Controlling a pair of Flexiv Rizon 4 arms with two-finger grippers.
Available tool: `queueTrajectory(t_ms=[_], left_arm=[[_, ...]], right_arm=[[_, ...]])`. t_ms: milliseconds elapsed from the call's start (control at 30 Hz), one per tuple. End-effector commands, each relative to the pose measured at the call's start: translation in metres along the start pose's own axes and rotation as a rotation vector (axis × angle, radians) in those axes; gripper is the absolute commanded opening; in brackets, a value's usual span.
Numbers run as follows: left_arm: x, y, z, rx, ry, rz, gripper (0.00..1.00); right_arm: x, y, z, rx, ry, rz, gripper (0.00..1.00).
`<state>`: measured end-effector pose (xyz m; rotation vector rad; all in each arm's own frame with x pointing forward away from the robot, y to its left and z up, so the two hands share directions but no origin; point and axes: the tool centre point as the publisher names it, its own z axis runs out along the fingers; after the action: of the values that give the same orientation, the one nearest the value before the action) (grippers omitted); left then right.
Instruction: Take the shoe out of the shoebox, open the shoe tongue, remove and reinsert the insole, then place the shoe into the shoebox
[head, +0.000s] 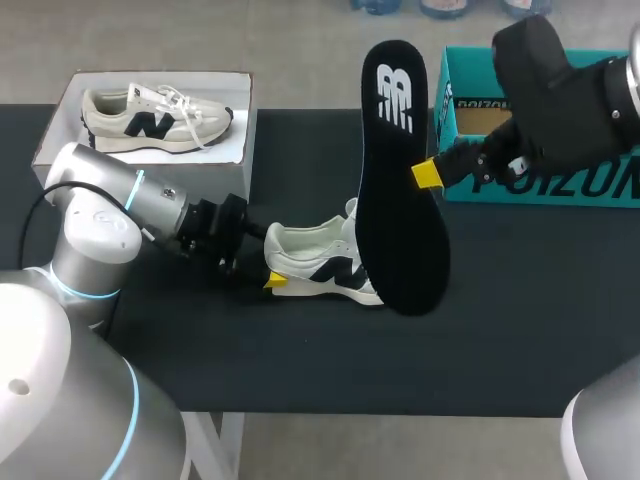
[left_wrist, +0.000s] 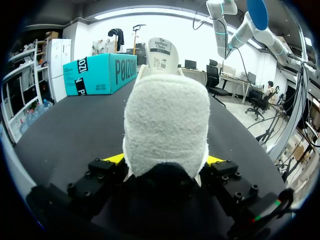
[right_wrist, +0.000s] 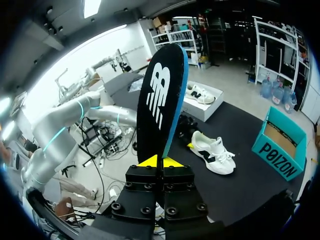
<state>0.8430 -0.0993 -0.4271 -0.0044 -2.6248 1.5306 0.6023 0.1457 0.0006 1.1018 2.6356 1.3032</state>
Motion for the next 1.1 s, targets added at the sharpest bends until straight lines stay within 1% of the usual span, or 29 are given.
queueTrajectory(t_ms=[33,933,967,1000,1033,1100], left_arm=[[0.0001,0.0029,0.0026,0.001,0.000,0.000,0.00],[0.0001,0.0029,0.0026,0.001,0.000,0.000,0.00],[0.0001,0.0029,0.0026,0.001,0.000,0.000,0.28],[0.0001,0.0029,0.0026,0.001,0.000,0.000,0.65],[0.0001,0.0029,0.0026,0.001,0.000,0.000,1.00],[0.0009,0.0023,0.0021,0.001,-0.003,0.009,1.00]], right_arm=[[0.0060,0.0017,-0.0030,0.010,-0.018,0.004,0.00],[0.0060,0.0017,-0.0030,0.010,-0.018,0.004,0.00],[0.0060,0.0017,-0.0030,0.010,-0.018,0.004,0.00],[0.0060,0.0017,-0.0030,0.010,-0.018,0.004,0.00],[0.0060,0.0017,-0.0030,0.010,-0.018,0.004,0.00],[0.0060,0.0017,-0.0030,0.010,-0.018,0.004,0.00]])
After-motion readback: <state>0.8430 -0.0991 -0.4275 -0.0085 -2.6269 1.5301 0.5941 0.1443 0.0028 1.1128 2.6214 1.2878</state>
